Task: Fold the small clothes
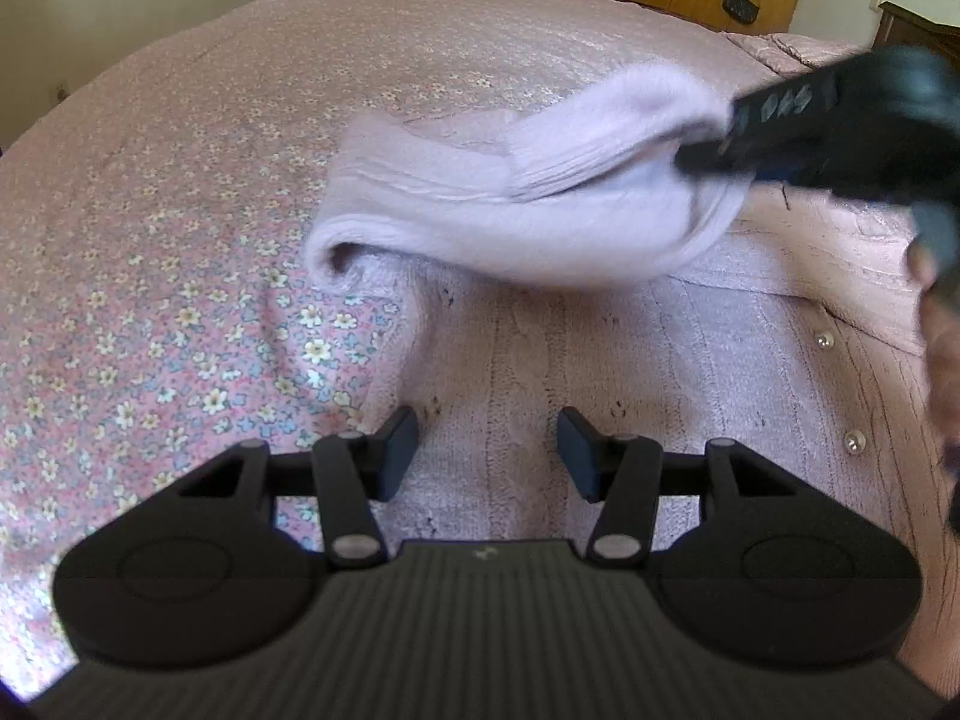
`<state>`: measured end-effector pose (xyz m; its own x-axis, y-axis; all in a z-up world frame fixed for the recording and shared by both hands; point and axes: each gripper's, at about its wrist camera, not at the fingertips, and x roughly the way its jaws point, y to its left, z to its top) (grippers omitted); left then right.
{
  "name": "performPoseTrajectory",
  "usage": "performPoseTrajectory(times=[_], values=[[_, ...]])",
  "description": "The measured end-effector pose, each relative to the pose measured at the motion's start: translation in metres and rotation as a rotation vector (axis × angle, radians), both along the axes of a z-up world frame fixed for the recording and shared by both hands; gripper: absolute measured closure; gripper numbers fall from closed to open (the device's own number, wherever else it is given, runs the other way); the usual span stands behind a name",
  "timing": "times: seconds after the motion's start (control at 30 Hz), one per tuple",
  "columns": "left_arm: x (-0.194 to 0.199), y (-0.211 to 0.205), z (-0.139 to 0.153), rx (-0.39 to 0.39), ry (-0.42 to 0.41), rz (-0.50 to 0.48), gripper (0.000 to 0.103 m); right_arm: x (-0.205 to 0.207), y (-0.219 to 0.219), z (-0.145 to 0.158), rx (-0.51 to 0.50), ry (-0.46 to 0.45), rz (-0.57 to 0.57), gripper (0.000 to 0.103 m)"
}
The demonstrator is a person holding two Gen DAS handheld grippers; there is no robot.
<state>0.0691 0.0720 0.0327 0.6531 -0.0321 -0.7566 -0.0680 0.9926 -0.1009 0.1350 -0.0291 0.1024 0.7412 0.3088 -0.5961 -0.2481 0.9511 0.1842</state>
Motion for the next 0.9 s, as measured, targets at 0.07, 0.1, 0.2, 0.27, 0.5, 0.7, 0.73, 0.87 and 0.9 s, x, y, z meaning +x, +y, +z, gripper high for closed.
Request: performPoseTrajectory(times=[0.07, 0.1, 0.2, 0.27, 0.5, 0.7, 0.73, 0.87, 0.9], values=[[0.001, 0.001, 0.000, -0.004, 0.001, 0.002, 0.049, -0.005, -0.004, 0.014, -0.045, -0.076, -0.002, 0.087], [0.001, 0.001, 0.000, -0.005, 0.002, 0.003, 0.049, -0.006, -0.006, 0.019, -0.067, -0.102, -0.002, 0.087], [0.002, 0.001, 0.000, -0.005, 0.004, 0.007, 0.049, -0.006, -0.016, 0.021, -0.147, -0.146, -0.007, 0.087], [0.002, 0.001, 0.000, -0.003, 0.005, 0.008, 0.049, -0.004, -0.023, 0.013, -0.182, -0.130, -0.017, 0.087], [0.004, 0.000, 0.000, 0.006, 0.007, 0.004, 0.049, 0.008, -0.049, -0.037, -0.213, 0.044, -0.089, 0.084], [0.005, 0.004, -0.001, 0.003, 0.006, -0.002, 0.049, -0.004, -0.057, -0.038, -0.205, 0.048, -0.102, 0.052], [0.004, 0.005, -0.001, -0.003, 0.006, 0.000, 0.049, -0.009, -0.057, -0.032, -0.196, 0.032, -0.094, 0.052], [0.004, 0.012, -0.002, -0.035, 0.001, 0.007, 0.049, -0.027, -0.051, -0.008, -0.146, -0.046, -0.047, 0.050], [0.004, 0.012, -0.002, -0.037, 0.001, 0.008, 0.049, -0.029, -0.048, -0.004, -0.131, -0.057, -0.022, 0.049]])
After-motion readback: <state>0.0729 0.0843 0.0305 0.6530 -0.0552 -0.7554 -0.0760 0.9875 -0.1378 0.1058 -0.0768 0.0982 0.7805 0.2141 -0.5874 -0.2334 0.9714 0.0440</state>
